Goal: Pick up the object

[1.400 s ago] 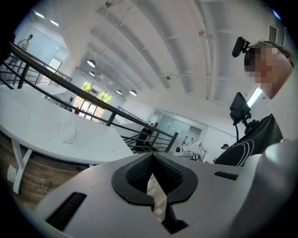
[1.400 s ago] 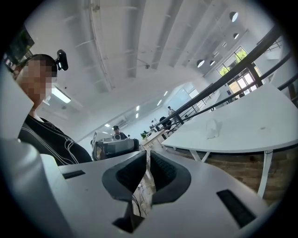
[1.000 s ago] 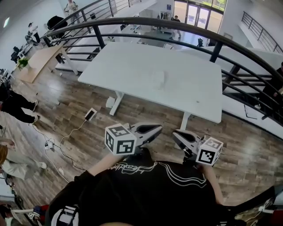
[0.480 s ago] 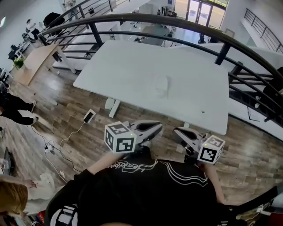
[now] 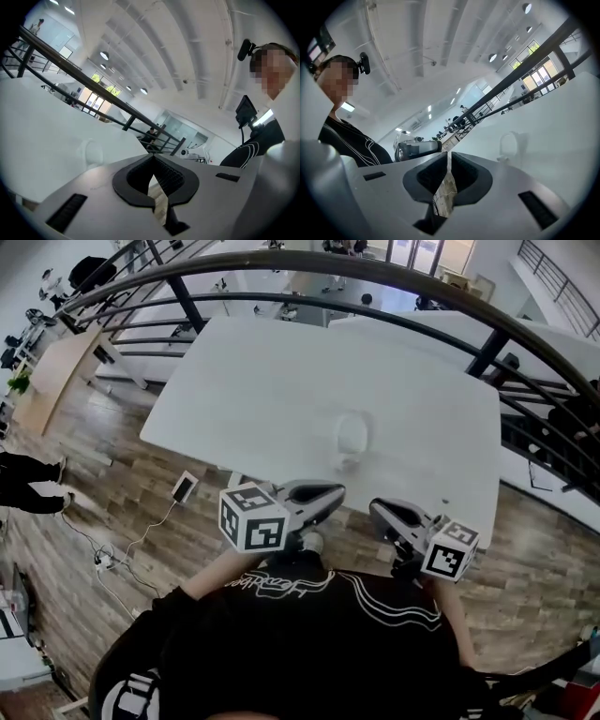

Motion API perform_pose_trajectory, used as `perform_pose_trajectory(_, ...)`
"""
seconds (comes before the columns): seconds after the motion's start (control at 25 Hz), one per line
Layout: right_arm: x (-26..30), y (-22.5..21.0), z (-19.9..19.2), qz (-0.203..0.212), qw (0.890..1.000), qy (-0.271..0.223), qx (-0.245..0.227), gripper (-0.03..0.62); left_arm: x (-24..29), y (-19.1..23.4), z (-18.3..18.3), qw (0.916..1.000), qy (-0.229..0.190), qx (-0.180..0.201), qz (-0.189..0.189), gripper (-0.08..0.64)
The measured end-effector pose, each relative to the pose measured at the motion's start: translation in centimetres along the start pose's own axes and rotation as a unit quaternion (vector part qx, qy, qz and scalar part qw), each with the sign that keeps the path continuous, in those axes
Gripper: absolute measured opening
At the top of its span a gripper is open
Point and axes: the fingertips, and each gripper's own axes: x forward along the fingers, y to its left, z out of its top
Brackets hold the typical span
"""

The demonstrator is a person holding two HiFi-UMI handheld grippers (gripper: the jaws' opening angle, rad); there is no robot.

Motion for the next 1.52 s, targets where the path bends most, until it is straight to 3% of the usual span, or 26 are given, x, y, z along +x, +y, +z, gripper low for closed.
perform_pose_trajectory(0.2,4.4,-2.5,2.3,-0.005,1.0,0.004,0.004,0.029,-0.1,5.0,2.6,0.9999,0.005,-0.013,0.0,0.008)
perform_pose_trajectory(0.6,8.6,-6.3,4.5,-0.017,1.0,0.001,0.016,0.029,0.6,10.8,5.0,0.9995,0.016,-0.028,-0.003,0.008)
perform_pose_trajectory(1.52,8.8,-14.1,3.7,-0.075,0.995,-0.012,0.063,0.029,3.6,15.5,3.9,0.997,0.054,-0.054,-0.013,0.008)
